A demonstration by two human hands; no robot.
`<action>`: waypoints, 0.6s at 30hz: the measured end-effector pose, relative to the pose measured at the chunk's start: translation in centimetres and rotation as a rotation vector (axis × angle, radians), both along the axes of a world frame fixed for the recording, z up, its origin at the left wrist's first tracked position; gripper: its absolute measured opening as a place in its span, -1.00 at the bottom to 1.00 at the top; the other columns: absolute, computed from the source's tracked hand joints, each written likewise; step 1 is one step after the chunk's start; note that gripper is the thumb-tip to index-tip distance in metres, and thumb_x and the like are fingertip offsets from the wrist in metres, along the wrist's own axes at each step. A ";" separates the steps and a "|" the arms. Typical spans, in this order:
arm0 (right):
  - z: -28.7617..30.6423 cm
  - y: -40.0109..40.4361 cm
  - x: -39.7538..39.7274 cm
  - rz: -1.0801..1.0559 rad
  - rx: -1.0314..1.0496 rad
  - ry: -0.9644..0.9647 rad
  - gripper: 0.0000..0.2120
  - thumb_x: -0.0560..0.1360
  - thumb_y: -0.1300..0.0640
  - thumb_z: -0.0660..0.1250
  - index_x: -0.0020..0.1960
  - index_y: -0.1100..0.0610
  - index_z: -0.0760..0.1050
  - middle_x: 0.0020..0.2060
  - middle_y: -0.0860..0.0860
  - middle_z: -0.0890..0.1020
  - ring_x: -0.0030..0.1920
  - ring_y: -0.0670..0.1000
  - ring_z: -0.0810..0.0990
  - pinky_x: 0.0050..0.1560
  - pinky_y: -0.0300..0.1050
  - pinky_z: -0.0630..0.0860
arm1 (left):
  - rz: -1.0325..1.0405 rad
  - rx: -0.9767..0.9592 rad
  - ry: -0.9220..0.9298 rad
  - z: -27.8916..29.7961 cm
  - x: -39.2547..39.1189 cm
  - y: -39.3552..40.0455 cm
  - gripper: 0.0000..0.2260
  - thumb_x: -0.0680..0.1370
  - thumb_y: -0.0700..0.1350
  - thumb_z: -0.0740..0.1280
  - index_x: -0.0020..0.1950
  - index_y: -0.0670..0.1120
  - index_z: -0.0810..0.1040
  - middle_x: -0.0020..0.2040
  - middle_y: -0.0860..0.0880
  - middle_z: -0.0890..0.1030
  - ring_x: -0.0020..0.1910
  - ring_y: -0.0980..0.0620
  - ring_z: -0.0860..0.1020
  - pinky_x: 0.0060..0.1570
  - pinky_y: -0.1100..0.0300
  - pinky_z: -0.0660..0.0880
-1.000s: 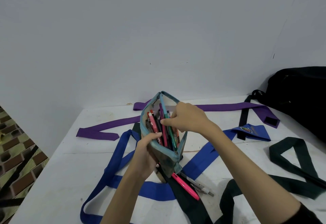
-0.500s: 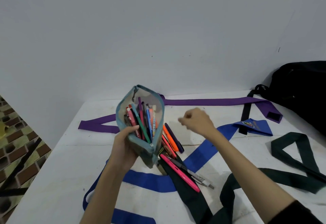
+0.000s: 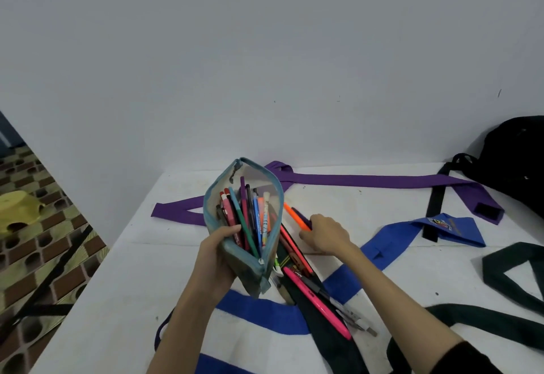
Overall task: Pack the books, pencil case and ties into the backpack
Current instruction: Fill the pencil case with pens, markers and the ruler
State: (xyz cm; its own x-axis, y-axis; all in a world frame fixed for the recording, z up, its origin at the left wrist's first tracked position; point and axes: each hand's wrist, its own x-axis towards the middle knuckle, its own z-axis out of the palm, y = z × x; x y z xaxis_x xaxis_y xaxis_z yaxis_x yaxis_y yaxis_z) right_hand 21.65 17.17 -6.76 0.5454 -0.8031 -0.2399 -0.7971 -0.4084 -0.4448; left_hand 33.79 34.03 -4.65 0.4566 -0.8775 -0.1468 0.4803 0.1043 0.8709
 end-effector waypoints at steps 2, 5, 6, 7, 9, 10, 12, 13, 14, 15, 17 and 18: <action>1.4 -0.3 -0.6 -0.133 0.107 -0.326 -0.86 0.55 0.09 0.24 -0.05 0.17 0.37 -0.34 0.04 0.50 -0.41 -0.01 0.48 -0.37 -0.17 0.44 | -0.016 0.006 0.002 -0.1 -0.1 -0.2 -0.57 0.28 -0.10 0.33 0.15 -0.05 0.51 -0.10 -0.09 0.65 -0.07 -0.05 0.63 -0.12 0.06 0.60; 6.4 0.5 -2.0 -0.207 0.190 -0.818 -0.81 0.55 0.09 0.30 -0.10 0.22 0.40 -0.48 0.06 0.45 -0.59 -0.11 0.37 -0.56 -0.27 0.31 | -0.024 -0.003 -0.007 -0.2 -0.5 -0.8 -0.49 0.20 -0.09 0.42 0.15 -0.06 0.53 -0.08 -0.10 0.66 -0.10 -0.04 0.65 -0.14 0.07 0.61; 8.2 1.0 -2.4 -0.143 0.203 -0.861 -0.78 0.55 0.07 0.30 -0.12 0.22 0.42 -0.52 0.05 0.44 -0.63 -0.13 0.33 -0.60 -0.29 0.27 | -0.023 -0.008 -0.005 -0.2 -0.7 -1.1 -0.46 0.18 -0.06 0.44 0.16 -0.07 0.53 -0.07 -0.10 0.66 -0.10 -0.04 0.66 -0.14 0.07 0.61; 10.0 1.7 -2.7 -0.058 0.225 -0.835 -0.76 0.54 0.05 0.31 -0.14 0.23 0.45 -0.56 0.04 0.43 -0.66 -0.13 0.30 -0.62 -0.31 0.24 | -0.024 -0.015 -0.003 -0.1 -0.9 -1.3 -0.44 0.17 -0.04 0.44 0.16 -0.08 0.53 -0.06 -0.11 0.65 -0.10 -0.04 0.65 -0.15 0.07 0.61; 12.1 2.7 -2.8 0.105 0.256 -0.642 -0.75 0.53 0.03 0.32 -0.14 0.23 0.51 -0.61 0.00 0.42 -0.67 -0.12 0.26 -0.63 -0.32 0.20 | -0.035 -0.023 0.001 -0.1 -1.4 -1.7 -0.43 0.18 -0.03 0.44 0.18 -0.10 0.54 -0.05 -0.13 0.64 -0.09 -0.06 0.64 -0.14 0.06 0.60; 12.5 3.0 -2.6 0.167 0.239 -0.527 -0.74 0.53 0.03 0.33 -0.13 0.24 0.52 -0.61 0.00 0.43 -0.66 -0.11 0.25 -0.63 -0.32 0.20 | -0.041 -0.027 0.005 -0.1 -1.6 -1.9 -0.42 0.19 -0.03 0.44 0.19 -0.11 0.53 -0.03 -0.14 0.63 -0.07 -0.07 0.64 -0.12 0.05 0.60; 12.3 3.4 -1.6 0.238 0.126 -0.360 -0.72 0.54 0.01 0.30 -0.15 0.23 0.50 -0.55 0.01 0.47 -0.62 -0.09 0.30 -0.60 -0.34 0.23 | -0.045 -0.036 0.017 0.0 -2.1 -2.2 -0.39 0.19 -0.04 0.44 0.23 -0.12 0.51 -0.02 -0.14 0.62 -0.05 -0.09 0.63 -0.09 0.03 0.60; 11.9 3.5 -1.1 0.247 0.066 -0.332 -0.70 0.56 -0.01 0.26 -0.17 0.22 0.47 -0.50 0.03 0.48 -0.59 -0.09 0.33 -0.59 -0.34 0.25 | -0.049 -0.044 0.021 0.0 -2.3 -2.3 -0.38 0.20 -0.05 0.44 0.26 -0.13 0.49 -0.01 -0.15 0.62 -0.04 -0.09 0.62 -0.09 0.03 0.60; 11.6 3.7 -0.7 0.250 0.027 -0.328 -0.68 0.57 -0.03 0.23 -0.21 0.20 0.44 -0.46 0.06 0.49 -0.58 -0.09 0.33 -0.57 -0.33 0.26 | -0.055 -0.054 0.024 0.1 -2.5 -2.3 -0.36 0.20 -0.06 0.44 0.27 -0.13 0.47 0.00 -0.15 0.61 -0.03 -0.10 0.62 -0.10 0.03 0.60; 11.4 3.8 -0.4 0.249 0.012 -0.346 -0.66 0.58 -0.03 0.20 -0.25 0.19 0.41 -0.41 0.10 0.50 -0.57 -0.10 0.33 -0.54 -0.31 0.26 | -0.061 -0.062 0.026 0.1 -2.6 -2.3 -0.36 0.21 -0.06 0.44 0.28 -0.13 0.46 0.01 -0.15 0.61 -0.03 -0.10 0.61 -0.12 0.03 0.59; 11.3 4.0 -0.3 0.214 0.003 -0.410 -0.64 0.57 0.00 0.19 -0.25 0.24 0.44 -0.31 0.19 0.57 -0.57 -0.12 0.33 -0.49 -0.26 0.28 | -0.067 -0.066 0.029 0.1 -2.7 -2.3 -0.37 0.21 -0.06 0.43 0.28 -0.12 0.47 0.01 -0.14 0.62 -0.03 -0.09 0.62 -0.12 0.04 0.58; 11.4 3.9 -0.3 0.181 0.006 -0.448 -0.68 0.57 0.03 0.20 -0.20 0.27 0.47 -0.28 0.20 0.58 -0.55 -0.11 0.35 -0.48 -0.24 0.30 | -0.066 -0.066 0.030 0.1 -2.7 -2.3 -0.38 0.21 -0.05 0.43 0.27 -0.11 0.49 0.00 -0.14 0.62 -0.03 -0.09 0.62 -0.11 0.03 0.58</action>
State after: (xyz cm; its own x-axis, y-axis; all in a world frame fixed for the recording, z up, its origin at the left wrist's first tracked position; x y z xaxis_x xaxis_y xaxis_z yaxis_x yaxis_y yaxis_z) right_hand 21.36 21.05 4.63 0.7267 -0.6854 0.0458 -0.4432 -0.5188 -0.7311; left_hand 31.08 31.78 -4.55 0.3936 -0.9138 -0.1002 0.5136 0.1282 0.8484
